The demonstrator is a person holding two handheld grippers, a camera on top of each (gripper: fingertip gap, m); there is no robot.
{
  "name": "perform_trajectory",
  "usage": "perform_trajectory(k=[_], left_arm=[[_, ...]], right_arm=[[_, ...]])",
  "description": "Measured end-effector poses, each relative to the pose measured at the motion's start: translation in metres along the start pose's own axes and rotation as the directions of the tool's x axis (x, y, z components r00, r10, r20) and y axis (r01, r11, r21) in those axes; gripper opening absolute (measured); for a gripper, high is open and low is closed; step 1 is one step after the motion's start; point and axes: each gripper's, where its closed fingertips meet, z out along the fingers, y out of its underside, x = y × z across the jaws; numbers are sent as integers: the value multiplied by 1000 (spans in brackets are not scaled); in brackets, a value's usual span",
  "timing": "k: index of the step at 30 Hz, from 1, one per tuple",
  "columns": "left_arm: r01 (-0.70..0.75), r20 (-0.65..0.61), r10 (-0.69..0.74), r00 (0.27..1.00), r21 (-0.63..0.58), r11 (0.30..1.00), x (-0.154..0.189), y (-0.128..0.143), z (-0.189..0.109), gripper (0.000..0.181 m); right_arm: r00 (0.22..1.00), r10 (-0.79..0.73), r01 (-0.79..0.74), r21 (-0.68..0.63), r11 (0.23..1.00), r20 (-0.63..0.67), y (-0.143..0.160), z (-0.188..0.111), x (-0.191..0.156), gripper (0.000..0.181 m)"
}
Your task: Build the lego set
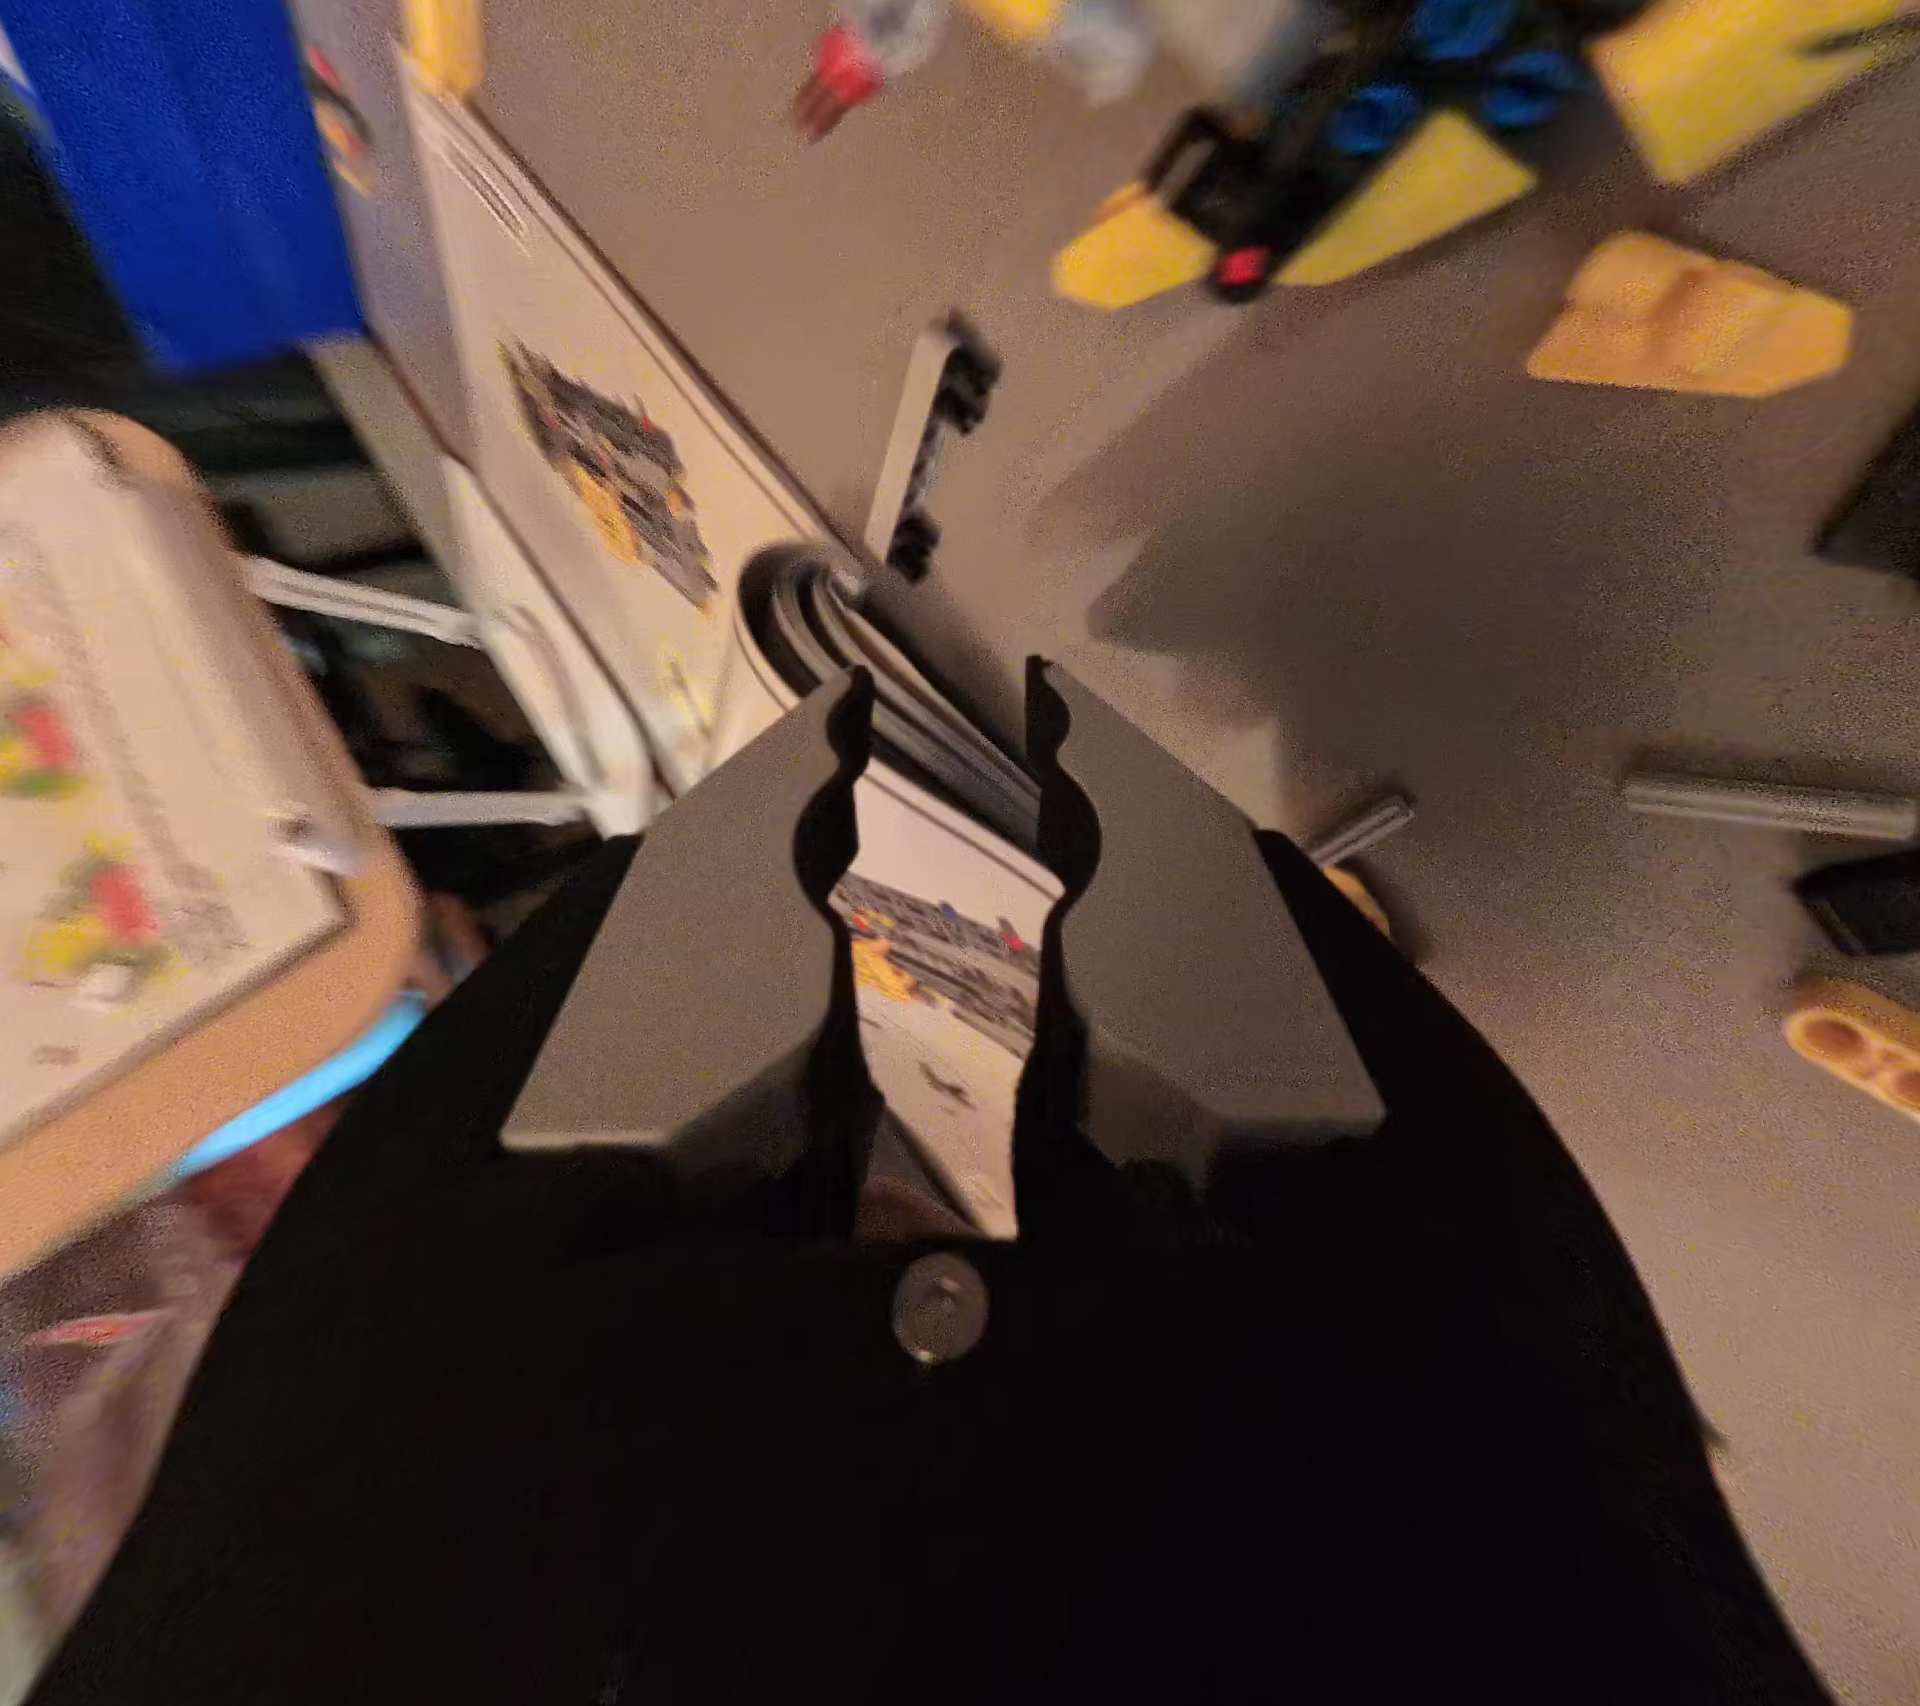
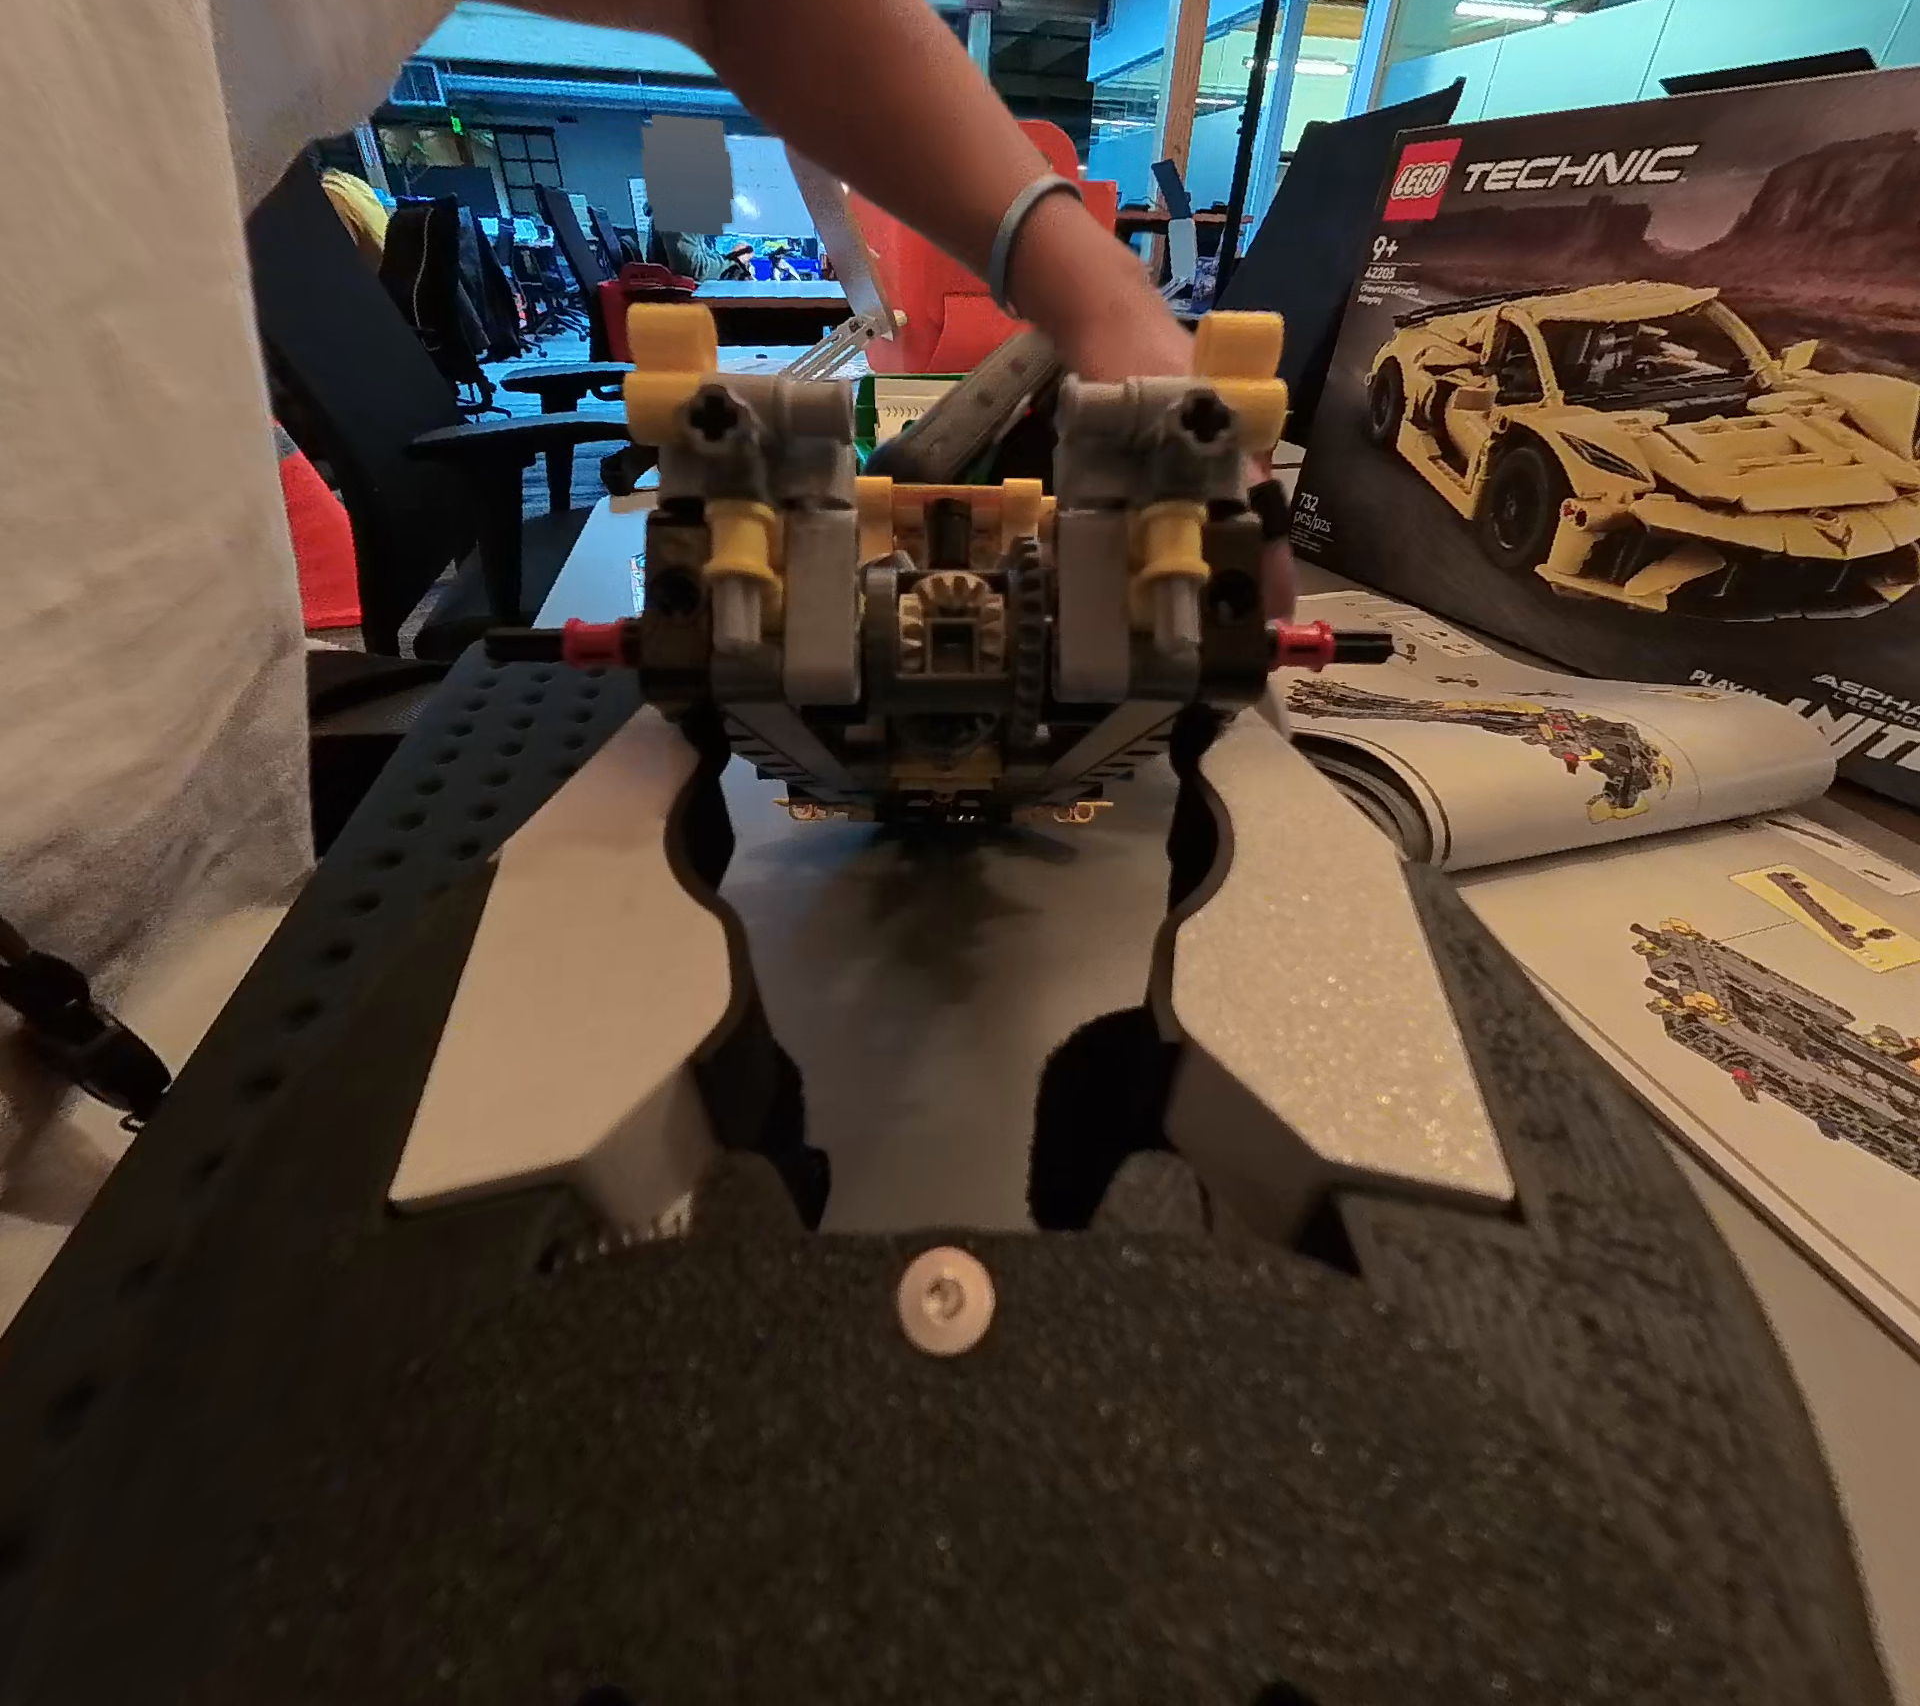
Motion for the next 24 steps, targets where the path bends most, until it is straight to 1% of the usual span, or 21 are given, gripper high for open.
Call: perform_trajectory(k=[1,2,4,5,6,8,11,13,15,17,18,19,20,22,24], left_arm=[[86,-79,-88,993,-21,996,-2,3,-1,29],[177,-164,-181,970,-35,984,-4,4,-1,29],[335,-307,-324,895,-19,942,-17,-5,-1,29],[383,-365,-361,858,-13,924,-22,-10,1,29],[395,-408,-370,835,-23,918,-26,-12,6,29],[362,-477,-333,814,-33,932,-25,-13,18,29],[237,-531,-217,819,-30,971,-16,-12,34,28],[177,-536,-162,829,-23,984,-14,-12,41,24],[203,-540,-176,823,-10,979,-14,-18,43,17],[249,-563,-231,793,-47,967,-10,-19,40,11],[290,-589,-280,759,-80,954,-6,-20,36,11],[345,-619,-344,706,-124,930,0,-23,30,12],[409,-650,-416,636,-174,896,7,-27,23,14],[537,-704,-532,470,-250,806,20,-42,6,16],[651,-720,-617,317,-308,694,24,-54,-6,16]], right_arm=[[1000,0,0,0,1000,0,0,0,0,85],[1000,0,0,0,1000,1,0,0,0,85],[1000,-1,1,-1,1000,0,0,0,0,85],[1000,-2,2,-2,1000,0,0,0,0,85],[1000,-4,4,-2,1000,0,0,0,-1,85],[1000,-6,6,-2,1000,0,0,0,-1,85],[1000,-5,5,-3,1000,0,0,-1,-1,85],[1000,-8,8,-3,1000,2,0,-1,-2,85],[1000,-11,11,-4,1000,3,0,-1,-3,85],[1000,-13,13,-4,1000,7,0,-1,-4,85],[1000,-13,13,-4,1000,7,-1,-1,-4,85],[1000,-12,12,-4,1000,8,-1,-1,-4,85],[1000,-11,11,-5,1000,8,-1,-1,-4,85],[1000,-10,10,-7,1000,9,-1,-1,-4,85],[1000,-15,15,-6,1000,12,-1,-1,-5,85]])
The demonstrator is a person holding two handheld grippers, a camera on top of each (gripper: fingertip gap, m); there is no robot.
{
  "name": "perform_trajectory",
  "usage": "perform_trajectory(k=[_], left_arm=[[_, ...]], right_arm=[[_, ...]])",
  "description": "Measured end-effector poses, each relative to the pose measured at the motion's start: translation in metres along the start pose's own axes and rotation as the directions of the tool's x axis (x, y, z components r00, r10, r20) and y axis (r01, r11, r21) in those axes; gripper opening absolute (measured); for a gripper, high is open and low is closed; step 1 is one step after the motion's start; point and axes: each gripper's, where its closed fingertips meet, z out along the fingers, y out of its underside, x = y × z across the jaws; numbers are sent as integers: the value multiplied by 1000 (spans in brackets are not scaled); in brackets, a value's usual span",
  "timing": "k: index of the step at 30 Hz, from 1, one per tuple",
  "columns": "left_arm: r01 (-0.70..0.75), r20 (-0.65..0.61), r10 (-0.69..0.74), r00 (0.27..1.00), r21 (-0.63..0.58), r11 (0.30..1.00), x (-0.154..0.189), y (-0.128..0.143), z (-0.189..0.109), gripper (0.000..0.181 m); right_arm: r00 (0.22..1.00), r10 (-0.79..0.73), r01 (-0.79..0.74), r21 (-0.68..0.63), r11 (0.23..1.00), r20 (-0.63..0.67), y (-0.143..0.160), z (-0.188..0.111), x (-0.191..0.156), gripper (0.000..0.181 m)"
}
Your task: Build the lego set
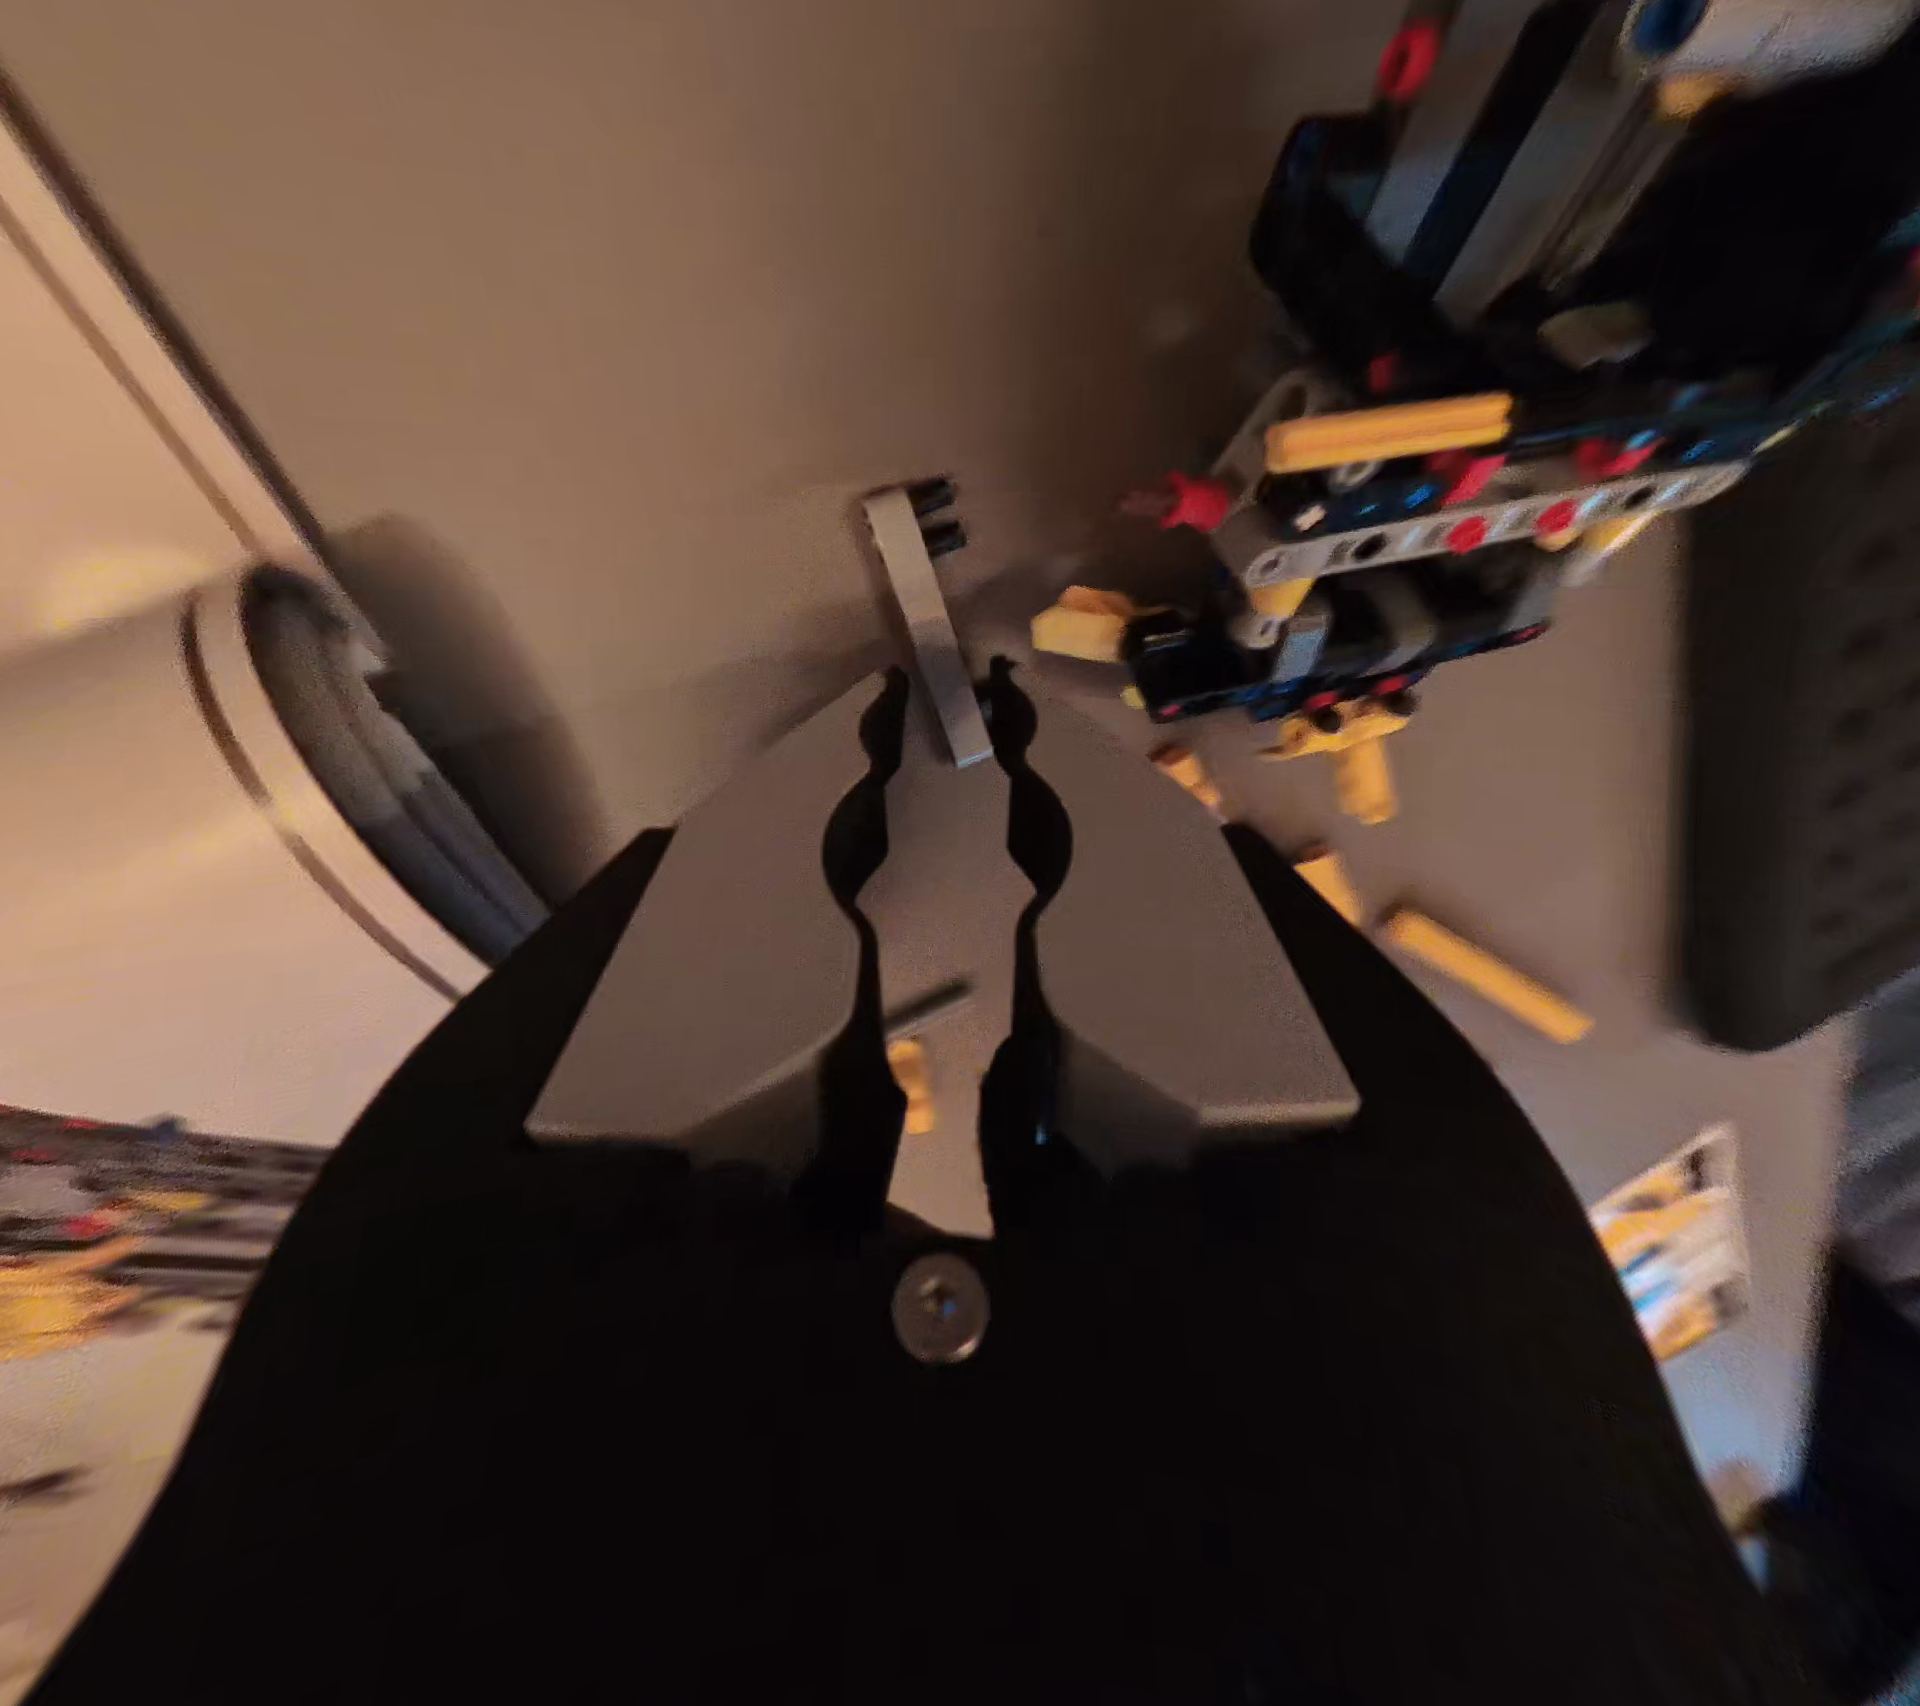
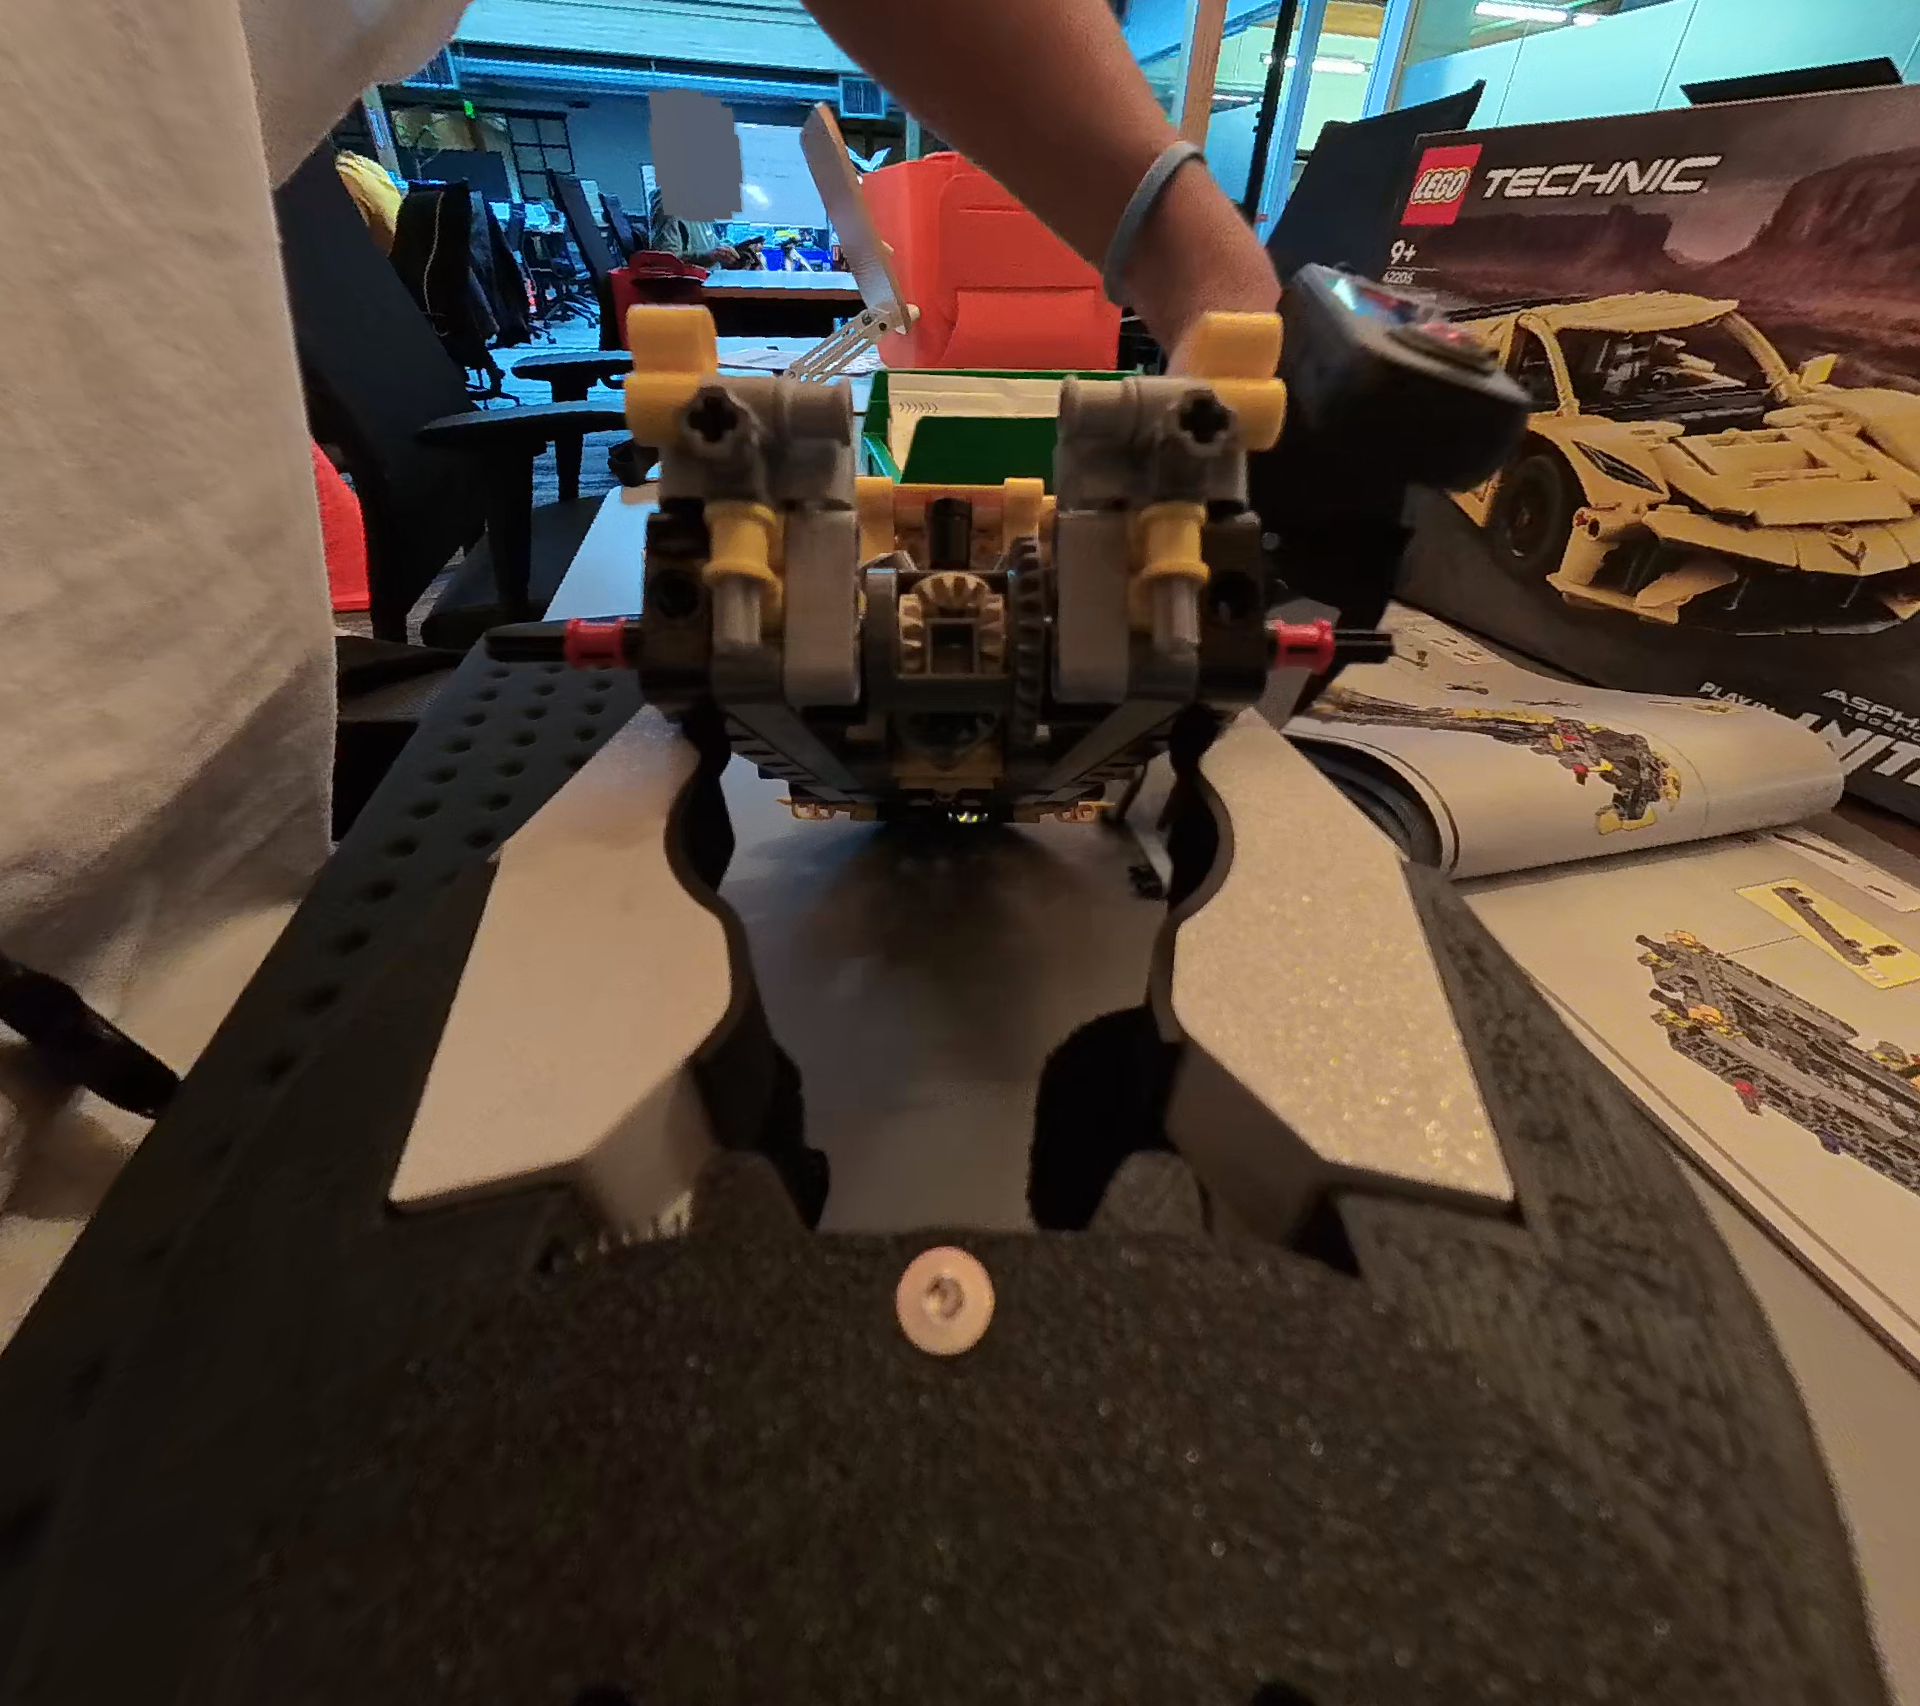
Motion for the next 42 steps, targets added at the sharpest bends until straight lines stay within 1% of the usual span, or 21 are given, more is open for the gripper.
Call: perform_trajectory(k=[1,3,5,6,7,9,11,13,16,20,22,25,28,32,34,36,37,38,39,41,42], left_arm=[[83,-43,-81,996,43,996,4,-2,-3,16],[255,-139,-238,961,121,959,6,-6,-11,18],[377,-277,-319,906,191,906,13,-14,-18,18],[413,-285,-350,892,201,888,10,-15,-18,18],[422,-238,-374,896,196,885,2,-12,-14,20],[376,-120,-360,925,162,912,-7,-4,-7,25],[323,-57,-318,946,139,936,-6,-4,-2,28],[271,10,-275,961,134,953,-5,-8,2,26],[206,132,-221,966,117,972,-11,-7,5,9],[168,265,-189,945,100,981,-16,-4,3,7],[130,374,-161,913,108,986,-24,-1,-8,7],[86,501,-200,842,241,967,-31,-15,-48,7],[29,579,-267,770,387,922,-22,-35,-87,7],[-15,625,-366,690,517,856,3,-47,-103,7],[-26,627,-421,656,575,817,17,-52,-102,7],[-33,613,-430,663,598,801,38,-60,-92,8],[-40,624,-449,639,610,791,45,-61,-91,7],[-43,608,-472,638,641,766,54,-65,-91,7],[-41,559,-495,665,690,723,66,-72,-90,7],[-3,416,-504,757,773,634,93,-89,-78,7],[4,387,-484,785,778,629,104,-95,-69,7]], right_arm=[[1000,-2,2,0,1000,0,0,0,0,85],[1000,-7,7,-1,1000,1,0,0,-1,85],[1000,-9,9,1,1000,2,0,0,-2,85],[1000,-7,7,0,1000,1,0,0,-2,85],[1000,-5,5,0,1000,0,0,0,-2,85],[1000,-4,4,0,1000,0,0,0,-2,85],[1000,-5,5,0,1000,0,0,-1,-2,85],[1000,-1,1,0,1000,0,0,-1,-2,85],[1000,1,-1,0,1000,2,0,0,-2,85],[999,40,-40,-11,999,-19,-1,1,2,85],[997,68,-68,-6,998,-25,-1,1,5,85],[994,112,-112,-6,994,-14,3,-2,11,85],[982,185,-184,-44,982,34,-1,-12,18,85],[962,259,-250,-100,963,84,-6,-30,26,85],[970,227,-218,-102,971,87,-7,-39,27,85],[977,194,-186,-96,978,83,-7,-46,26,85],[980,184,-176,-93,980,81,-7,-49,25,85],[981,173,-165,-89,982,83,-7,-52,24,85],[984,157,-150,-79,986,90,-6,-54,23,85],[985,132,-127,-53,991,109,-3,-57,22,85],[984,138,-134,-45,990,113,-3,-58,23,85]])
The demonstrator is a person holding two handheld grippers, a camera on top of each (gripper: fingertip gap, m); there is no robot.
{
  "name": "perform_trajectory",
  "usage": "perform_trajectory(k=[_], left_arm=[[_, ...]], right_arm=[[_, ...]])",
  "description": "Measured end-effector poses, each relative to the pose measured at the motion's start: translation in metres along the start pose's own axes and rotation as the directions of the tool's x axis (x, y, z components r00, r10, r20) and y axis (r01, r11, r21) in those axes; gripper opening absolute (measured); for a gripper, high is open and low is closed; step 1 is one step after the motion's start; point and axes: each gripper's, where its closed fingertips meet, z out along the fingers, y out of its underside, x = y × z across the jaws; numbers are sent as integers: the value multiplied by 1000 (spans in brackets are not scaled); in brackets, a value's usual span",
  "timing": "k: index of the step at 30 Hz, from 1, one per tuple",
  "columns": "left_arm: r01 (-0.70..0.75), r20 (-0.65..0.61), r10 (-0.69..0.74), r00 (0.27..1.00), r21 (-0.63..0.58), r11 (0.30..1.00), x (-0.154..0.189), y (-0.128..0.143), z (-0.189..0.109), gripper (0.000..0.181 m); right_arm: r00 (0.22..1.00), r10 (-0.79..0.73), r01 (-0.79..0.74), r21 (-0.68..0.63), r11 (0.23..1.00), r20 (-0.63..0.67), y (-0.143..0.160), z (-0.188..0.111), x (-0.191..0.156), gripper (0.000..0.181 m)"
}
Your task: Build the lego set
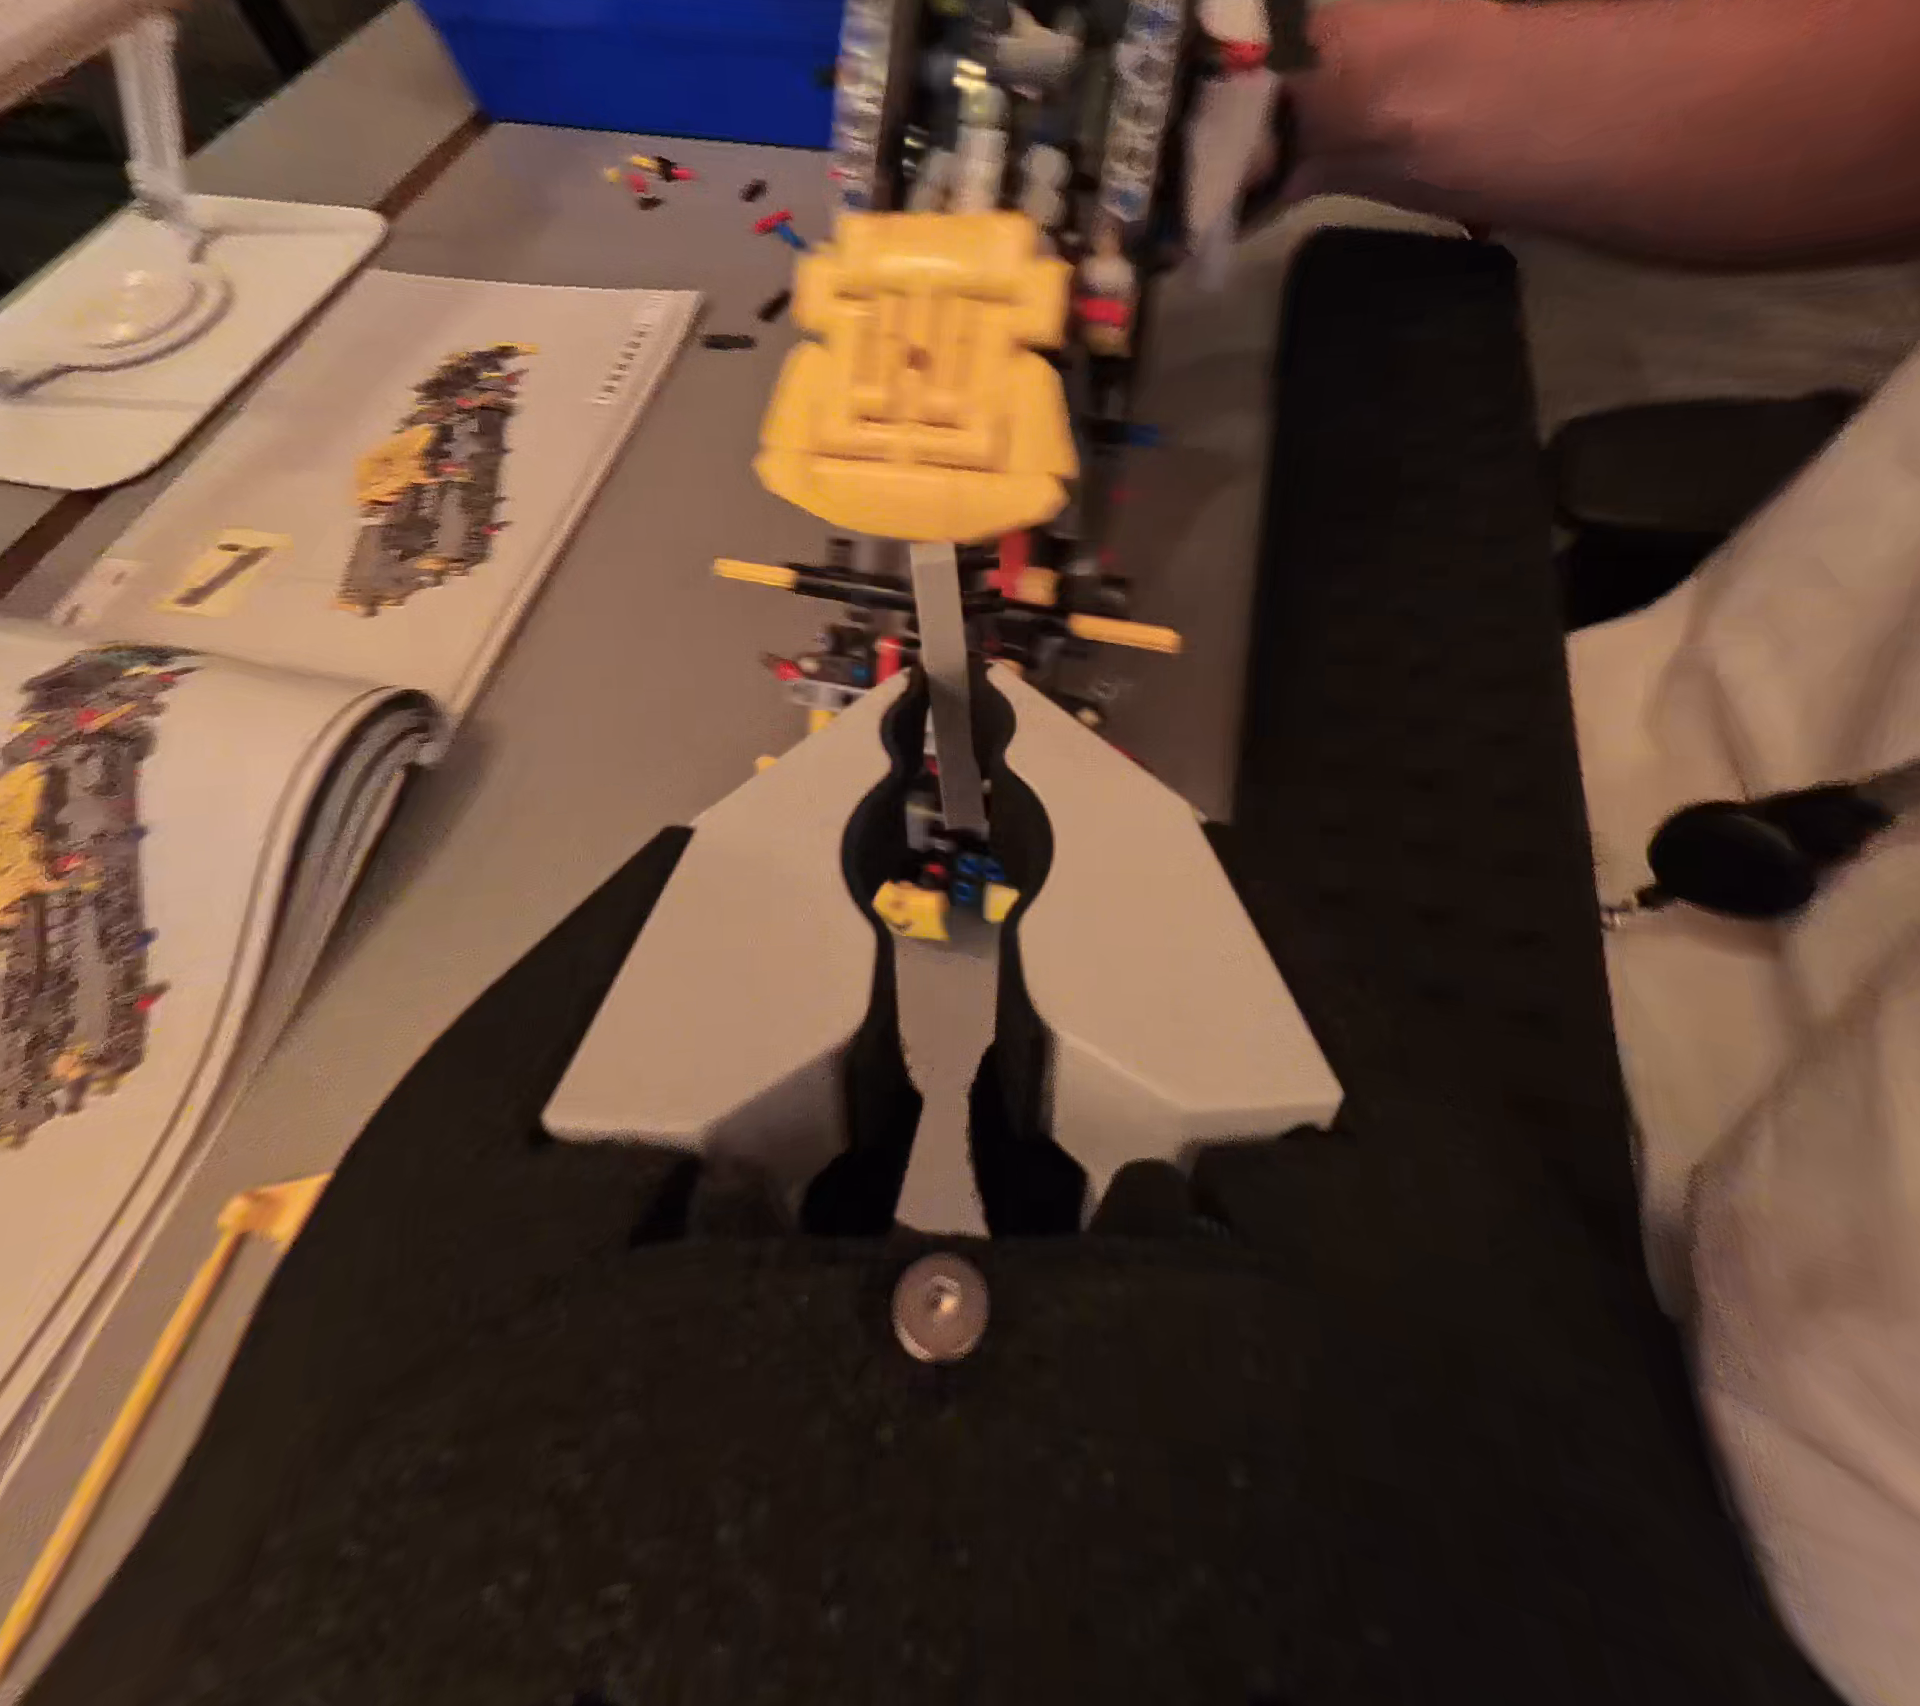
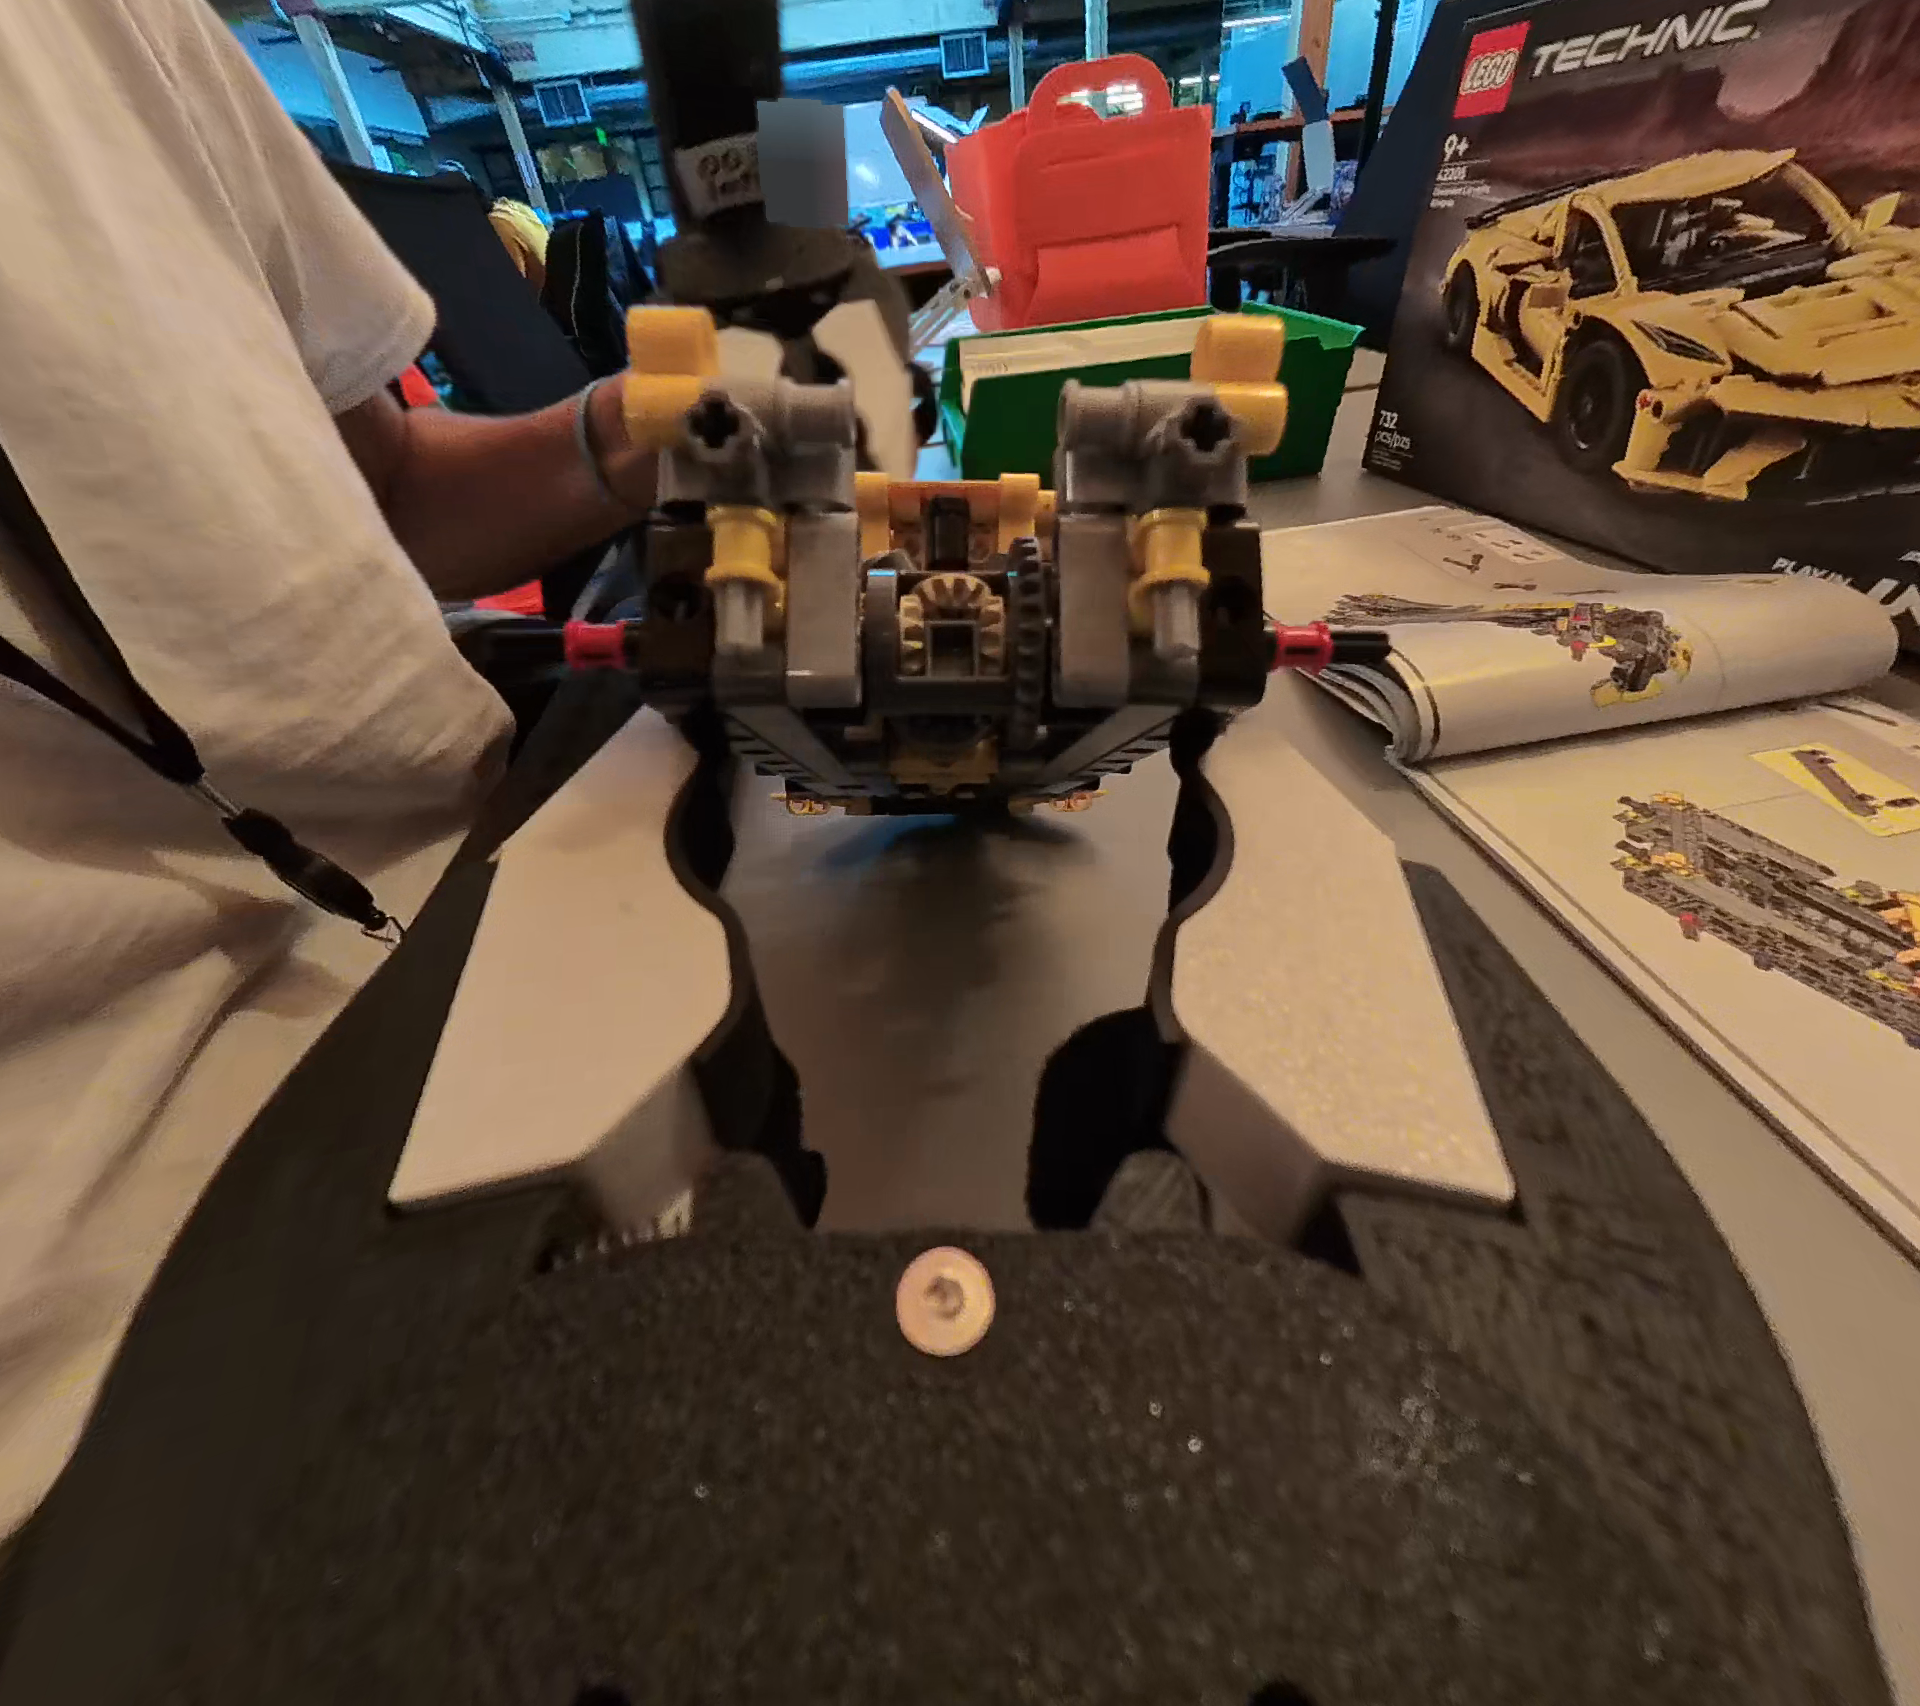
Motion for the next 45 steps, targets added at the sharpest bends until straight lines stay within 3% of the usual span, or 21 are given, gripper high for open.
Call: perform_trajectory(k=[4,7,10,17,18,19,21,24,26,28,30,34,38,39,45], left_arm=[[-124,-82,112,990,-161,979,51,32,18,7],[-142,-165,97,982,-289,947,77,54,33,8],[-87,-238,4,971,-339,937,93,64,44,8],[-102,-249,12,968,-355,929,111,68,66,8],[-99,-238,13,971,-353,930,110,68,67,17],[-92,-228,12,974,-344,935,108,66,67,37],[-68,-250,-9,968,-297,952,110,54,61,47],[-38,-239,1,971,-147,988,91,8,38,61],[-60,-128,53,990,-55,997,49,-28,20,62],[-115,-14,115,993,-59,992,0,-47,12,80],[-144,-48,139,989,-131,981,-24,-47,19,93],[-129,-207,79,975,-240,962,-29,-40,46,96],[-146,-281,63,958,-285,947,-22,-38,56,93],[-154,-303,61,951,-294,943,-18,-37,56,86],[-171,-311,71,948,-308,936,-16,-36,57,80]], right_arm=[[997,74,-74,24,997,-2,-1,2,11,85],[992,127,-126,33,991,-22,-1,9,22,85],[992,117,-115,51,992,-44,1,23,30,85],[997,74,-72,70,995,-32,5,41,29,85],[997,71,-69,71,995,-31,5,40,29,85],[997,75,-72,74,995,-31,6,40,29,85],[996,83,-80,78,994,-30,6,39,30,85],[996,82,-80,79,994,-25,5,40,31,85],[997,74,-72,77,994,-20,5,42,30,85],[998,56,-55,72,996,-12,5,45,28,85],[999,42,-41,65,997,-8,4,49,26,85],[1000,8,-8,46,999,-7,2,58,22,85],[999,-44,44,29,999,-3,3,61,17,85],[998,-56,56,30,998,-3,3,61,15,85],[998,-67,67,41,997,-4,4,60,15,86]])
